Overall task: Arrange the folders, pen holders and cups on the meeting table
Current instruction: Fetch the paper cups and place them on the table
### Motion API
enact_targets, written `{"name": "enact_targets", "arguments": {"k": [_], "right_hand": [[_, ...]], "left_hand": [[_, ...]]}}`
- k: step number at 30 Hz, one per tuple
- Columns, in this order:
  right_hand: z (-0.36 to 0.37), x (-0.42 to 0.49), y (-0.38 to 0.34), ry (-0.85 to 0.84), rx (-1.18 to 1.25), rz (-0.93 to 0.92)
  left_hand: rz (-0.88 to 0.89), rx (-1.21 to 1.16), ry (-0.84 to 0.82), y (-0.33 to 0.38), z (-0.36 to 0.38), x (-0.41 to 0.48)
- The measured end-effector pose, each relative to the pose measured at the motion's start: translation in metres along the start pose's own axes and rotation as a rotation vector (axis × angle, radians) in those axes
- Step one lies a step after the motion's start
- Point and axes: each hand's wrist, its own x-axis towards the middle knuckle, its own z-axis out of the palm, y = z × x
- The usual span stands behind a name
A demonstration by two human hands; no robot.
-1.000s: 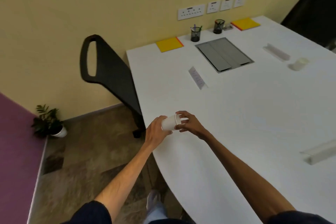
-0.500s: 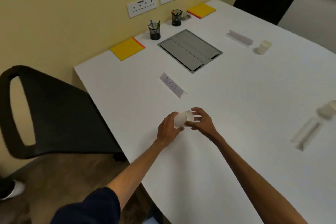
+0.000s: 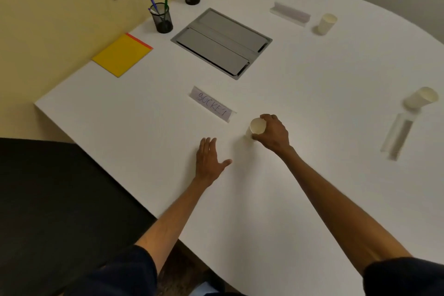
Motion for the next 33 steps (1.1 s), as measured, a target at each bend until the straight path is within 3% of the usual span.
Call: {"name": "enact_targets", "arguments": {"k": [6,14,33], "right_hand": [[0.001,0.027,-0.013,-0.010,-0.032,0.022],[0.013,0.049,-0.019,0.002,-0.097,0.036],[0.022,0.059,-0.003,-0.095,0.013,0.018]], "left_hand": [[-0.038,-0.110,-0.102,-0.010,0.000,0.025],[-0.051,-0.031,-0.209,-0.019,0.007,0.042],[-0.084,0.051,-0.316,-0.014,0.018,0.053]]}}
